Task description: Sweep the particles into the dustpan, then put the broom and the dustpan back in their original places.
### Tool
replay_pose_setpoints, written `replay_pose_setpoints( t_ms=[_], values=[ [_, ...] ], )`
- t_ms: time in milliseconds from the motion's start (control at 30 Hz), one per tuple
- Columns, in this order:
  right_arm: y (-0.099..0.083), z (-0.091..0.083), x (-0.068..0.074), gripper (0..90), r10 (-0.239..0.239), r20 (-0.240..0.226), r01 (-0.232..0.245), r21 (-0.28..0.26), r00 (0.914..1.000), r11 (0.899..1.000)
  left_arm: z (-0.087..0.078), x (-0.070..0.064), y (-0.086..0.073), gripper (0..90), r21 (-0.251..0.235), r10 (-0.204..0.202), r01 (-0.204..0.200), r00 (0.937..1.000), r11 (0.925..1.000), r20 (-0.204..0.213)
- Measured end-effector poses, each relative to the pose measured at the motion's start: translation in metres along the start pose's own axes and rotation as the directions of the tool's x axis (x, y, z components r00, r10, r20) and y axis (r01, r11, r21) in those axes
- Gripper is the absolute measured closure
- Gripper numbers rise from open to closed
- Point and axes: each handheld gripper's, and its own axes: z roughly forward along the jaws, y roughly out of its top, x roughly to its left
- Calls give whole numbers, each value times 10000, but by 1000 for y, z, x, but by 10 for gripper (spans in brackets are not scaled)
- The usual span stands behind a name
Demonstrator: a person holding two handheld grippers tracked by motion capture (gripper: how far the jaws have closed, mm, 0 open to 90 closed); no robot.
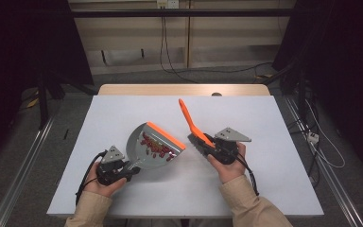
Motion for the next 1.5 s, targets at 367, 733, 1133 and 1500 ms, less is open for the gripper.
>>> replay_pose_setpoints(
  t_ms=[367, 733, 1133, 1500],
  values=[
    [-1, -12, -22, 706, 123, 537, -122, -34, 9985, 9999, -2, 19, -3, 640, -182, -985, 972, 9896, 9951, -1048],
    [-4, -22, -38, 706, 222, 886, -217, -66, 9958, 9997, 0, 33, -7, 640, -45, -1648, 1669, 9684, 9860, -1873],
    [-5, -23, -41, 706, 190, 966, -189, -22, 9951, 9998, 4, 48, -9, 640, 54, -2301, 2401, 9365, 9707, -2647],
    [-5, -25, -49, 706, 232, 1119, -230, -32, 9934, 9997, 16, 59, 0, 640, 161, -2549, 2744, 9120, 9615, -3212]
  ],
)
